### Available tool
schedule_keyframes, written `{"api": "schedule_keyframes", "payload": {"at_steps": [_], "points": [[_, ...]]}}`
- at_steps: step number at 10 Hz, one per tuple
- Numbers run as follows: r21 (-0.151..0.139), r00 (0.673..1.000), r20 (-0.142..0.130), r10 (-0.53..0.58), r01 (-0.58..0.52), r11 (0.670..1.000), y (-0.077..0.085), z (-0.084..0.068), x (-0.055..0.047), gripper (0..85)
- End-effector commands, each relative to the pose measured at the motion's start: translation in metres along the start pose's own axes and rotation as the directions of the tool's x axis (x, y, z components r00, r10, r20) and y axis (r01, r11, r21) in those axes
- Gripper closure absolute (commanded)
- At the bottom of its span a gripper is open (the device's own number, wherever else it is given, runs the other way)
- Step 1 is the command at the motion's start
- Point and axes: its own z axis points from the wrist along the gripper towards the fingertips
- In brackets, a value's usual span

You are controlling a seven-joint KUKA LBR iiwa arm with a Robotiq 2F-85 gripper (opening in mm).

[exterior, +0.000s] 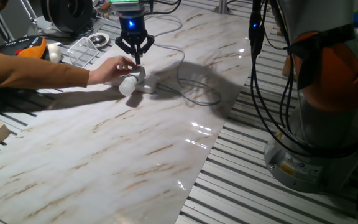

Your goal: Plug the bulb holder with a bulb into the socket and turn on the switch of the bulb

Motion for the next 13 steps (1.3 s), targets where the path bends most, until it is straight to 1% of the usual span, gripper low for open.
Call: {"api": "schedule_keyframes", "payload": {"at_steps": [1,2,3,4,5,6,7,8,9,10,11,12,13], "points": [[0.000,1.000,-0.002,-0.003,0.003,1.000,0.000,0.000,0.000,85.0],[0.003,1.000,0.000,-0.013,0.013,1.000,0.001,0.001,0.000,85.0],[0.012,1.000,0.021,-0.019,0.019,1.000,0.003,0.003,-0.001,85.0],[0.010,0.999,0.033,-0.022,0.021,1.000,0.004,0.005,-0.003,85.0],[0.019,0.998,0.059,-0.038,0.037,0.999,0.007,0.008,-0.005,85.0],[0.017,0.998,0.055,-0.043,0.042,0.999,0.007,0.011,-0.010,85.0],[0.018,0.998,0.041,-0.055,0.055,0.998,0.006,0.014,-0.014,85.0],[0.028,0.998,0.033,-0.061,0.060,0.998,0.006,0.015,-0.015,85.0],[0.040,0.997,0.017,-0.076,0.076,0.996,0.005,0.013,-0.013,85.0],[0.067,0.991,-0.008,-0.130,0.131,0.989,0.003,0.009,-0.010,85.0],[0.072,0.979,-0.012,-0.205,0.206,0.976,0.002,0.007,-0.009,85.0],[0.082,0.962,0.007,-0.273,0.272,0.959,0.000,0.005,-0.007,85.0],[0.102,0.937,0.057,-0.345,0.338,0.935,-0.001,0.002,-0.003,68.0]]}}
